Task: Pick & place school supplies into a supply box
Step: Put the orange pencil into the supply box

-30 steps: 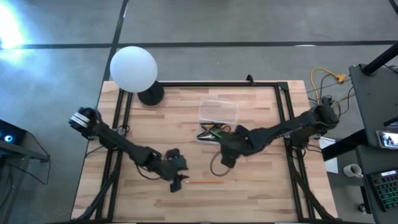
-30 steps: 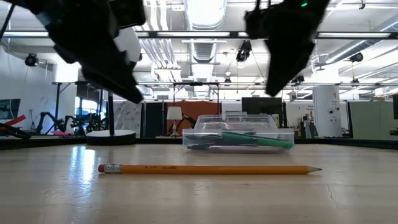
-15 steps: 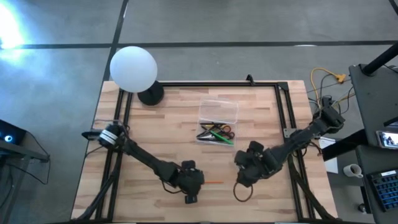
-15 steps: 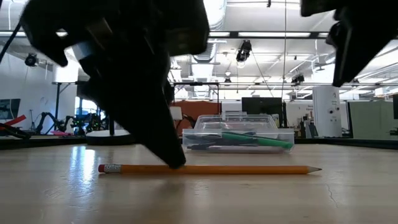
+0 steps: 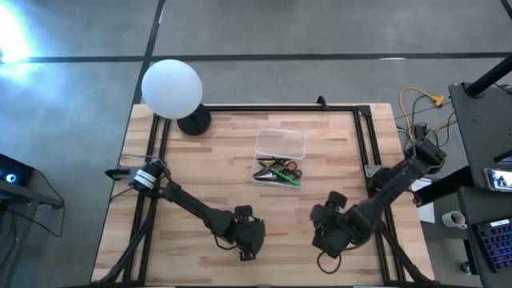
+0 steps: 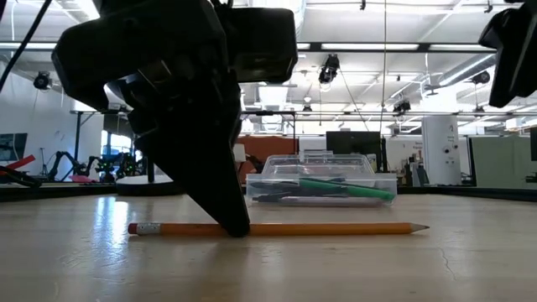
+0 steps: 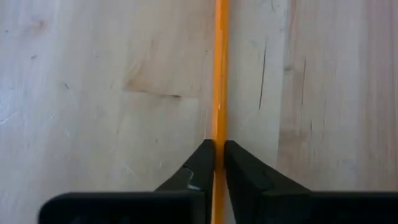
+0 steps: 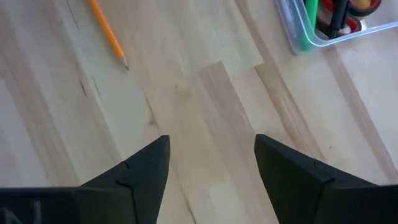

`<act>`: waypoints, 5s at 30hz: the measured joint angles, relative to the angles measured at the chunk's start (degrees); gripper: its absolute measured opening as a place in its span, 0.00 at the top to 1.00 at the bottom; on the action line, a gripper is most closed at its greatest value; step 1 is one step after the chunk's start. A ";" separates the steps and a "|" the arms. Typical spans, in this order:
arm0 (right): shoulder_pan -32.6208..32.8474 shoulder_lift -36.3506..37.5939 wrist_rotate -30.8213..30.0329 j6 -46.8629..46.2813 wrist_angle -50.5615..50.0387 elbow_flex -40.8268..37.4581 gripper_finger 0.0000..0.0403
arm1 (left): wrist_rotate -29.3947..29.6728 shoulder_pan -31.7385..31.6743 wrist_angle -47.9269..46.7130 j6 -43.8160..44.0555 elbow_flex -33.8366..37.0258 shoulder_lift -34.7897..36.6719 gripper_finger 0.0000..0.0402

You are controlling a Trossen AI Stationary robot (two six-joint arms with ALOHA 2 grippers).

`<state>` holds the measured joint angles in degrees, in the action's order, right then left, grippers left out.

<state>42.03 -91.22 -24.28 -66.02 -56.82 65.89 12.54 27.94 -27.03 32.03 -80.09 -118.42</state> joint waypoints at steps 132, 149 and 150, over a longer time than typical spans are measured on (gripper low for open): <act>-11.57 -12.87 10.40 -31.03 56.56 -16.94 0.97 | 3.92 1.22 -3.29 -2.48 1.70 1.98 0.74; -11.57 -12.20 11.10 -27.46 55.04 -16.68 0.97 | 0.72 0.30 -2.87 -1.28 1.57 2.56 0.99; -11.56 -11.67 11.09 -26.55 54.40 -16.63 0.97 | 0.41 0.17 -3.12 -1.27 1.57 2.79 0.99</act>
<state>30.46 -102.89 -13.19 -92.57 -2.42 49.25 12.95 28.12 -30.15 30.76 -78.52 -115.63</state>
